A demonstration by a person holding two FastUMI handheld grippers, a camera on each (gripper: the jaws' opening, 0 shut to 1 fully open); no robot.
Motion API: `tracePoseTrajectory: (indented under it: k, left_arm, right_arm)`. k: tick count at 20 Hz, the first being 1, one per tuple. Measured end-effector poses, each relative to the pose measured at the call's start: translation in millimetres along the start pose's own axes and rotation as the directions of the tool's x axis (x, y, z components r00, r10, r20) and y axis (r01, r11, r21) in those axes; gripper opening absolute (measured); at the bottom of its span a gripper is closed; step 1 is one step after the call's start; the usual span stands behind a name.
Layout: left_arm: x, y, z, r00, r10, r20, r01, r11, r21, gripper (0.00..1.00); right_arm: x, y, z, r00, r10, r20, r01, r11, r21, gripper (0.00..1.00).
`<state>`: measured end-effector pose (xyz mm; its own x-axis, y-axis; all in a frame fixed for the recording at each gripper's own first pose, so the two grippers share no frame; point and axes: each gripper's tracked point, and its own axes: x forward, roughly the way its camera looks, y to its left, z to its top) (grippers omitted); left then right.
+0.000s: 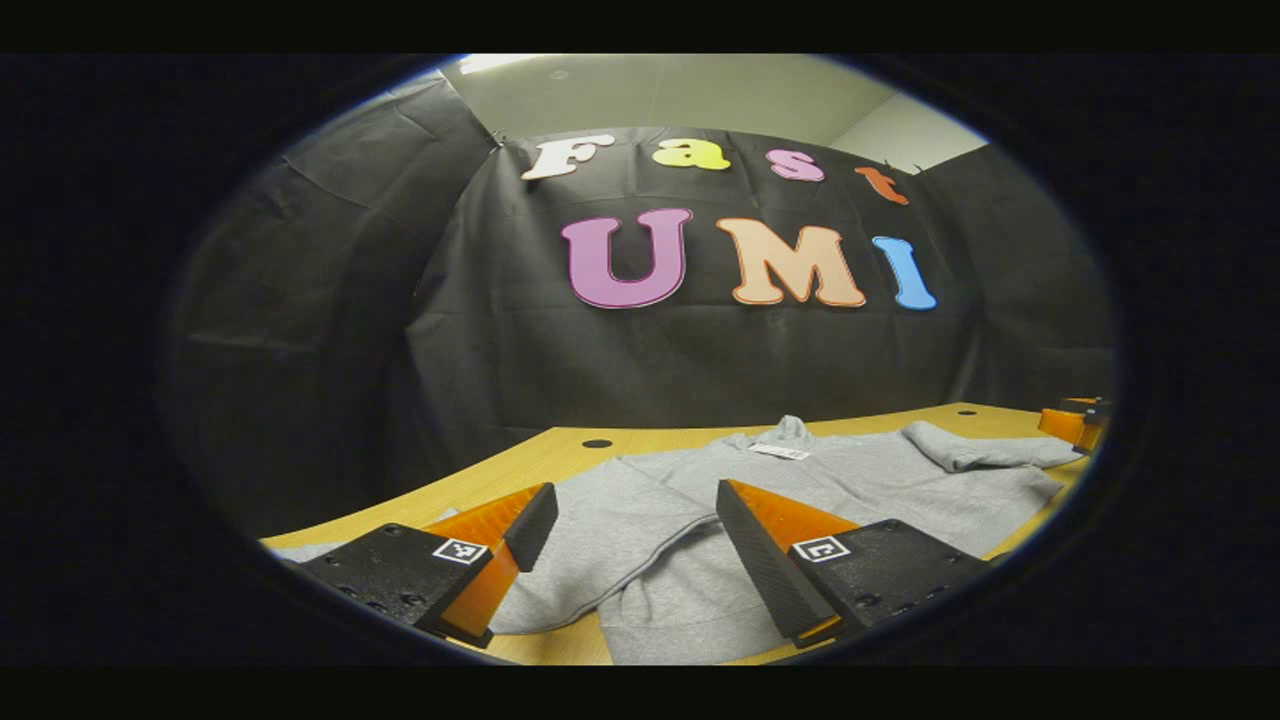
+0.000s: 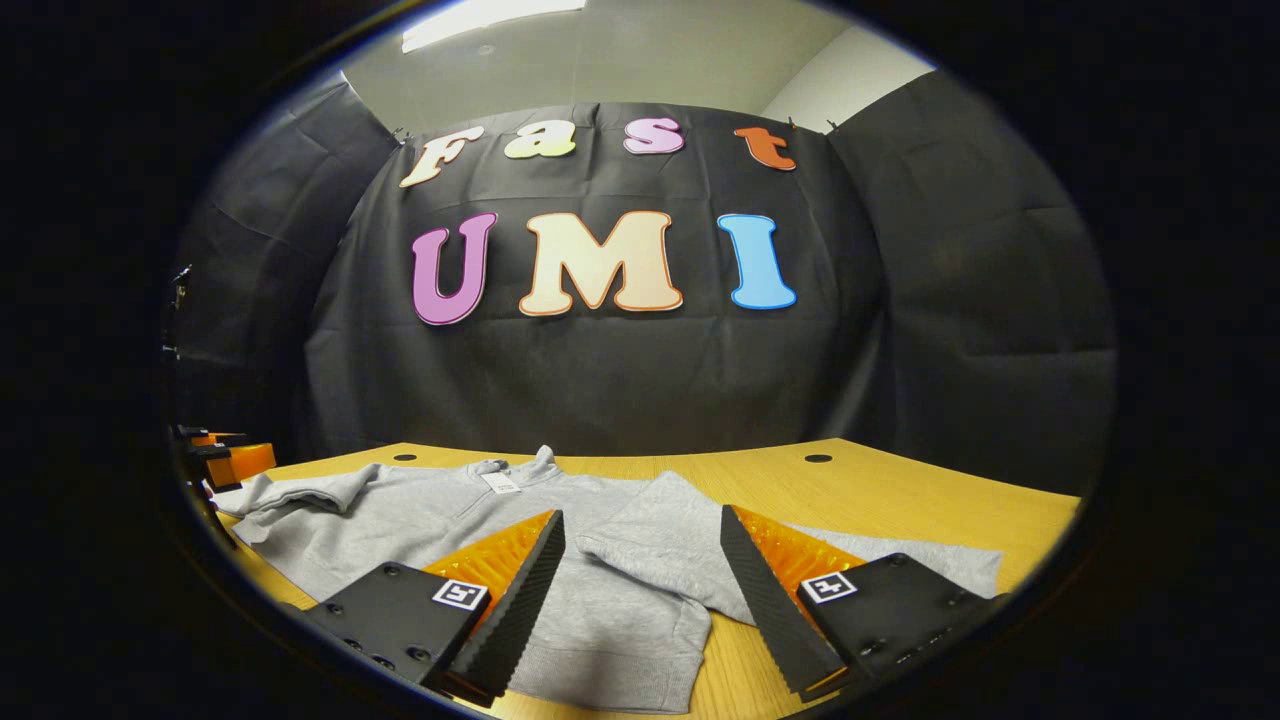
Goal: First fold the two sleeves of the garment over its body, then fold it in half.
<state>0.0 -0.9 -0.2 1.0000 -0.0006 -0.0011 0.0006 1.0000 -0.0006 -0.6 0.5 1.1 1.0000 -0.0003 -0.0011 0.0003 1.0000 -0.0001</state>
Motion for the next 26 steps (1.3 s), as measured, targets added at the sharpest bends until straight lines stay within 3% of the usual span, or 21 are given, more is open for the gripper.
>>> tracePoseTrajectory:
  k: [15, 18, 26]
  left_arm:
    - [-0.3, -0.7, -0.1, 1.0, -0.004, 0.0, 0.004, 1.0, 0.0, 0.94]
    - [-0.3, -0.7, -1.0, 1.0, -0.005, 0.0, 0.005, 1.0, -0.001, 0.94]
    - [0.1, -0.9, -0.1, 1.0, -0.008, 0.001, 0.008, 1.0, 0.0, 0.94]
  right_arm:
    - [5.6, -13.4, -4.4, 0.999, -0.012, -0.038, 0.012, 1.0, 0.002, 0.97]
    - [1.5, -33.1, -4.3, 0.997, -0.04, -0.066, 0.039, 0.999, -0.019, 0.98]
    - [-15.1, -123.1, 18.2, 0.971, -0.197, -0.139, 0.178, 0.974, -0.14, 0.98]
